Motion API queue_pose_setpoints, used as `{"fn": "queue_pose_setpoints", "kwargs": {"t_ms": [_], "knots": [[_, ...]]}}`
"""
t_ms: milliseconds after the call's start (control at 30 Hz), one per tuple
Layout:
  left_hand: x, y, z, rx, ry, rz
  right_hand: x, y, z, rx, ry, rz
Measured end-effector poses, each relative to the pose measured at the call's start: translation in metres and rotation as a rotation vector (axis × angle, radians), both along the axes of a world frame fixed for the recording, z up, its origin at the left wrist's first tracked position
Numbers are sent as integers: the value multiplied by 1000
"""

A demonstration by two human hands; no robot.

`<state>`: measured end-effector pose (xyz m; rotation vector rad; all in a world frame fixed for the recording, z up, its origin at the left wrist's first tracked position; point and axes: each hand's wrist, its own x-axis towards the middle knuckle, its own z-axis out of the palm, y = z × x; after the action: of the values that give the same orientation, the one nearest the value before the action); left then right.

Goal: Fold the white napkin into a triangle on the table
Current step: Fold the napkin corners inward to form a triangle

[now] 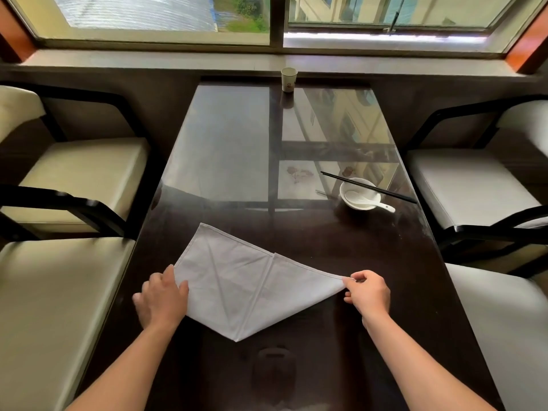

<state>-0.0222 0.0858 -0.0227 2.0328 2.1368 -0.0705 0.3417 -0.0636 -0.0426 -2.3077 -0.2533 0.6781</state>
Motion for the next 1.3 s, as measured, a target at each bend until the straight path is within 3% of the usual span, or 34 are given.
{"fn": "queue_pose_setpoints", "kwargs": {"t_ms": [233,467,733,1033,1300], "knots": [[-7,7,-1,-79,3,58,5,9,-2,-26,-41,25],[-13,0,-2,-44,-245,119,2,24,1,87,64,-20],[-21,-35,-1,-37,-379,166,7,80,26,223,-82,145],[-20,-56,-5,-147,-543,364,-11,70,7,253,285,101],[-8,-80,7,-105,-569,381,-7,99,11,96,79,192]]}}
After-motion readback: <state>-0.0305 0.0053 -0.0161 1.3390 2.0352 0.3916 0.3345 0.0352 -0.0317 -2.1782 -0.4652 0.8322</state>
